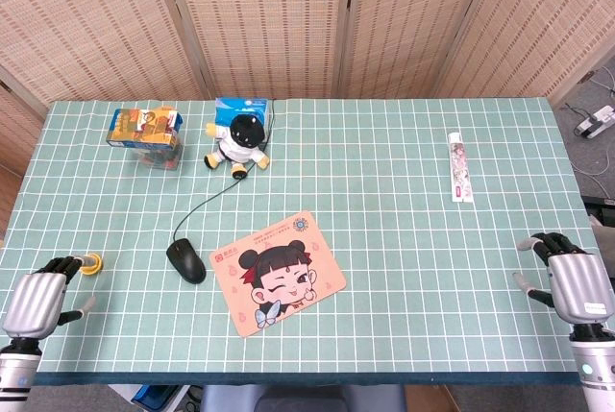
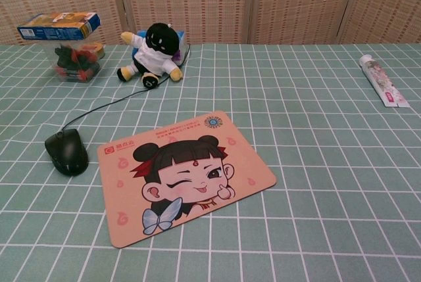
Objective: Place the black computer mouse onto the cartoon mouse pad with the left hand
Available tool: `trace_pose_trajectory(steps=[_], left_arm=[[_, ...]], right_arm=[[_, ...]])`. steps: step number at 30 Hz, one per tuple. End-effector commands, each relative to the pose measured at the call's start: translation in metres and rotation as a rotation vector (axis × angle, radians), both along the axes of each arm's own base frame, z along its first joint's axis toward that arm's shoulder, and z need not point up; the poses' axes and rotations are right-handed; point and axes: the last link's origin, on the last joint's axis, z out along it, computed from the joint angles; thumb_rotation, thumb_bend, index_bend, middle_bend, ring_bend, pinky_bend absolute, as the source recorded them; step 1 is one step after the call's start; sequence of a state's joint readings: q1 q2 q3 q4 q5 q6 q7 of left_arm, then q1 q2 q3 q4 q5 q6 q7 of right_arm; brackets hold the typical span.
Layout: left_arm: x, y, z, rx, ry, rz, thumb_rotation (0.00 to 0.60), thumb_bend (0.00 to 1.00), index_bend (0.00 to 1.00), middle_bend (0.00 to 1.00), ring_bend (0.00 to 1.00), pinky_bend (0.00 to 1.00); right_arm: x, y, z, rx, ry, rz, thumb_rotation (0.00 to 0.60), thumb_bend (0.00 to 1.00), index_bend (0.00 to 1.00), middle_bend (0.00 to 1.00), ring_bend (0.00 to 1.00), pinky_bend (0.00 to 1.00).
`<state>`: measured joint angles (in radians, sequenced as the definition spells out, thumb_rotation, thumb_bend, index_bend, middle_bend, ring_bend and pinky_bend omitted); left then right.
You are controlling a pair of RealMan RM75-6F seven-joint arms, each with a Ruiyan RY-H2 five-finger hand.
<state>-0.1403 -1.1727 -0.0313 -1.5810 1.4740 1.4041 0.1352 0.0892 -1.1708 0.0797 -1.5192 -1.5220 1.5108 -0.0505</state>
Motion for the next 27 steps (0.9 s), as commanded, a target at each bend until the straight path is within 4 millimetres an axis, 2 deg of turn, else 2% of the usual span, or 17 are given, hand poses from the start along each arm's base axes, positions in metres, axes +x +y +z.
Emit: trace_pose_trajectory(steps=[1,8,13,17,19,21,24,27], left_arm=[[0.001,0.0,0.0,0.005,-0.008,-0.009,0.6,0.22,0.4,0.37,0.35,0.56],[0.003,0.001,-0.001,0.01,-0.023,-0.033,0.6,0.22,0.37,0.38,0.39,0.6],[0.008,0.005,0.002,0.019,-0.036,-0.091,0.6,0.22,0.32,0.45,0.51,0.76],[0.008,0.014,0.004,-0.012,-0.007,-0.165,0.6,0.22,0.29,0.61,0.7,0.92],[0.008,0.02,0.004,-0.056,0.006,-0.203,0.6,0.22,0.28,0.75,0.83,0.99],[0.009,0.025,0.004,-0.085,0.026,-0.25,0.6,0.22,0.28,0.89,0.94,1.0],[0.009,0.034,0.002,-0.106,0.094,-0.343,0.6,0.22,0.33,1.0,1.0,1.0],[0.01,0.039,-0.001,-0.152,0.136,-0.423,0.6,0.18,0.35,1.0,1.0,1.0]], right_arm=[[0.0,0.001,0.0,0.001,-0.002,0.001,0.6,0.15,0.41,0.4,0.31,0.58],[-0.001,0.002,0.003,-0.005,-0.009,-0.002,0.6,0.15,0.41,0.4,0.31,0.58],[-0.002,0.0,0.008,-0.013,-0.024,-0.006,0.6,0.15,0.41,0.4,0.31,0.58],[-0.005,-0.002,0.01,-0.018,-0.028,-0.018,0.6,0.14,0.41,0.4,0.31,0.58],[-0.006,-0.002,0.01,-0.018,-0.028,-0.022,0.6,0.14,0.41,0.4,0.31,0.58],[-0.007,-0.002,0.01,-0.019,-0.025,-0.026,0.6,0.14,0.41,0.4,0.31,0.58],[-0.007,-0.003,0.01,-0.023,-0.023,-0.03,0.6,0.15,0.41,0.4,0.31,0.58],[-0.006,-0.003,0.01,-0.028,-0.019,-0.03,0.6,0.15,0.41,0.4,0.31,0.58]])
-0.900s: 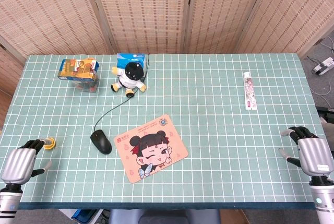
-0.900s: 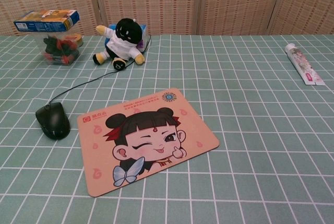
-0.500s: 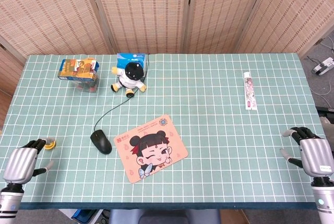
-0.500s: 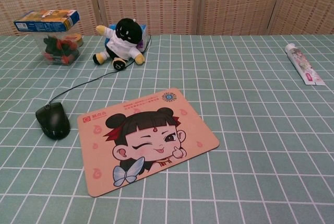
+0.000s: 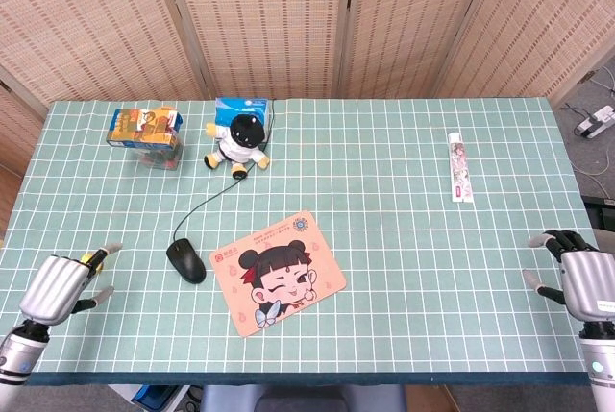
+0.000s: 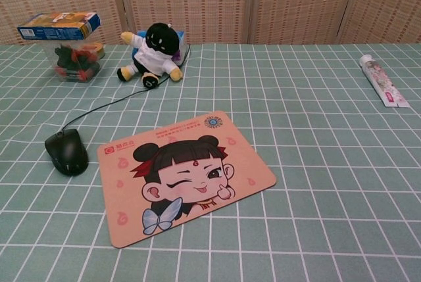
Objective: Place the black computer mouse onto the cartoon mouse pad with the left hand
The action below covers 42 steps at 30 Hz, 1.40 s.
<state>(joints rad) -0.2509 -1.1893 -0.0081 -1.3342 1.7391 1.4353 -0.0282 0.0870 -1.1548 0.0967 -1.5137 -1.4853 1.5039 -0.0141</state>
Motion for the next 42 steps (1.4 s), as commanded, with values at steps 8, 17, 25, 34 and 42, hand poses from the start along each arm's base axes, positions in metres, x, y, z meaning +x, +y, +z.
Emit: trace_pose_trajectory(steps=[8,17,25,34,42], left_arm=[[0.014,0.021,-0.016,-0.168,0.176,-0.234,0.6,0.14,0.27,1.0,1.0,1.0],[0.029,0.037,-0.035,-0.225,0.299,-0.316,0.6,0.14,0.23,1.0,1.0,1.0],[0.037,0.057,-0.044,-0.25,0.382,-0.291,0.6,0.14,0.29,1.0,1.0,1.0],[0.043,0.069,-0.053,-0.28,0.426,-0.269,0.6,0.14,0.28,1.0,1.0,1.0],[0.053,0.075,-0.061,-0.296,0.448,-0.297,0.6,0.14,0.28,1.0,1.0,1.0]], right_arm=[[0.005,0.004,0.004,-0.021,-0.001,0.013,0.6,0.15,0.41,0.4,0.31,0.58],[0.008,0.009,0.011,-0.037,-0.013,0.031,0.6,0.15,0.41,0.4,0.31,0.58],[0.005,0.007,0.013,-0.033,-0.021,0.022,0.6,0.14,0.41,0.4,0.31,0.58],[0.002,0.007,0.017,-0.036,-0.036,0.017,0.6,0.15,0.41,0.4,0.31,0.58],[0.0,0.006,0.02,-0.039,-0.044,0.01,0.6,0.15,0.41,0.4,0.31,0.58]])
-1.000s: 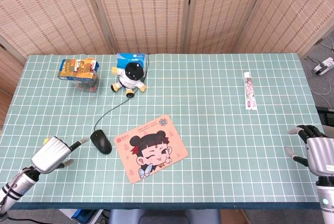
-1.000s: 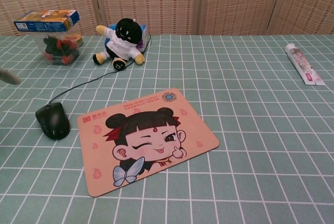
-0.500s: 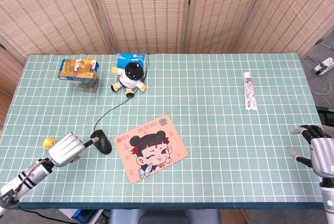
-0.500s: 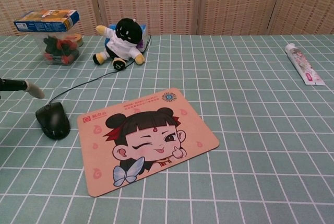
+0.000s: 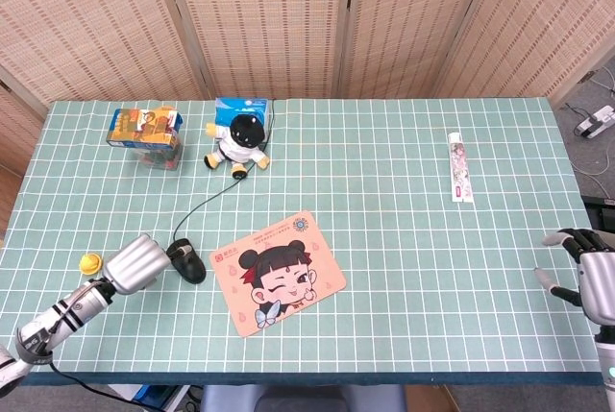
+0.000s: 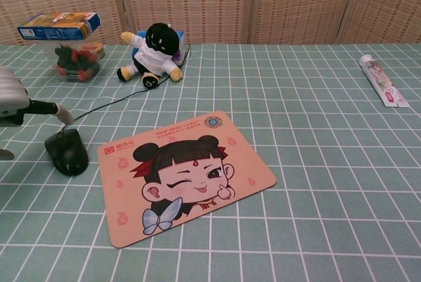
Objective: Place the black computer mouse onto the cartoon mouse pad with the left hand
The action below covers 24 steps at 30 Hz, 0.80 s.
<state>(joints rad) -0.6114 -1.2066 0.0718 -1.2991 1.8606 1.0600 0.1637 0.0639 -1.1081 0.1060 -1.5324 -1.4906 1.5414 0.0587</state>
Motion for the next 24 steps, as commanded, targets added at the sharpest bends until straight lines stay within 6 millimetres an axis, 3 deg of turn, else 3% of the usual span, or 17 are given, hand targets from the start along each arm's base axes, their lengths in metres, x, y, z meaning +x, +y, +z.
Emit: trace_pose_trajectory(steps=[1,17,24], left_arm=[[0.004,0.001,-0.004,-0.011,0.011,-0.011,0.6,0.14,0.28,1.0,1.0,1.0],[0.023,0.012,-0.025,-0.03,0.072,-0.023,0.6,0.14,0.29,1.0,1.0,1.0],[0.026,0.014,-0.032,-0.04,0.09,-0.024,0.6,0.14,0.34,1.0,1.0,1.0]], right_arm=[[0.0,0.0,0.0,0.0,-0.001,-0.001,0.6,0.15,0.41,0.4,0.31,0.58],[-0.002,-0.001,0.001,0.004,-0.008,-0.006,0.6,0.15,0.41,0.4,0.31,0.58],[-0.003,-0.001,0.001,0.004,-0.009,-0.009,0.6,0.15,0.41,0.4,0.31,0.58]])
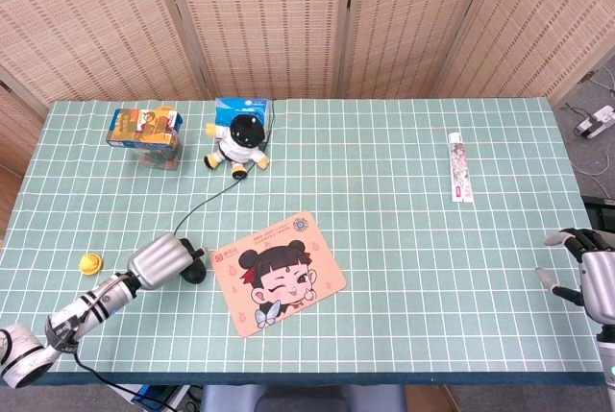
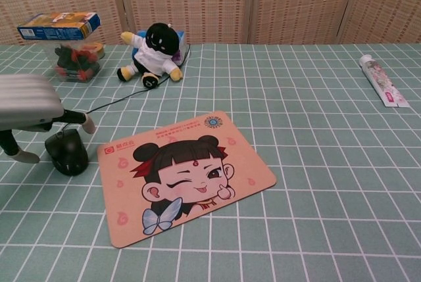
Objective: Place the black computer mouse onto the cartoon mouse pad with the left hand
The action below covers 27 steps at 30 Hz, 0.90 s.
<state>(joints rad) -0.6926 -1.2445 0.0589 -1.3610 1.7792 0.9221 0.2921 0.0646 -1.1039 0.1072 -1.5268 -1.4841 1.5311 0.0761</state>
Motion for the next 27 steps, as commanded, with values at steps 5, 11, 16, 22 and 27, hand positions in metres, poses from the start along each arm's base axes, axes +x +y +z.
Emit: trace_pose_trajectory(steps=[5,11,16,22,27], left_arm=[[0.003,0.003,-0.009,-0.01,0.035,0.006,0.6,0.14,0.36,1.0,1.0,1.0],[0.003,0.005,-0.014,-0.005,0.053,0.02,0.6,0.14,0.36,1.0,1.0,1.0],[0.003,0.006,-0.015,-0.001,0.047,0.026,0.6,0.14,0.38,1.0,1.0,1.0],[0.002,0.006,-0.017,0.008,0.033,0.027,0.6,0.14,0.46,1.0,1.0,1.0],[0.003,0.005,-0.02,0.013,0.025,0.02,0.6,0.14,0.5,1.0,1.0,1.0]], right_arm=[[-0.001,0.0,0.0,0.003,-0.001,-0.003,0.6,0.14,0.41,0.4,0.31,0.58],[-0.001,0.0,0.0,0.002,-0.003,-0.001,0.6,0.14,0.41,0.4,0.31,0.58],[-0.001,0.0,0.001,0.001,-0.004,-0.003,0.6,0.15,0.41,0.4,0.31,0.58],[-0.001,0.0,0.0,0.004,-0.004,-0.001,0.6,0.15,0.41,0.4,0.31,0.58],[-0.001,0.001,0.001,0.002,-0.005,-0.002,0.6,0.15,0.41,0.4,0.31,0.58]])
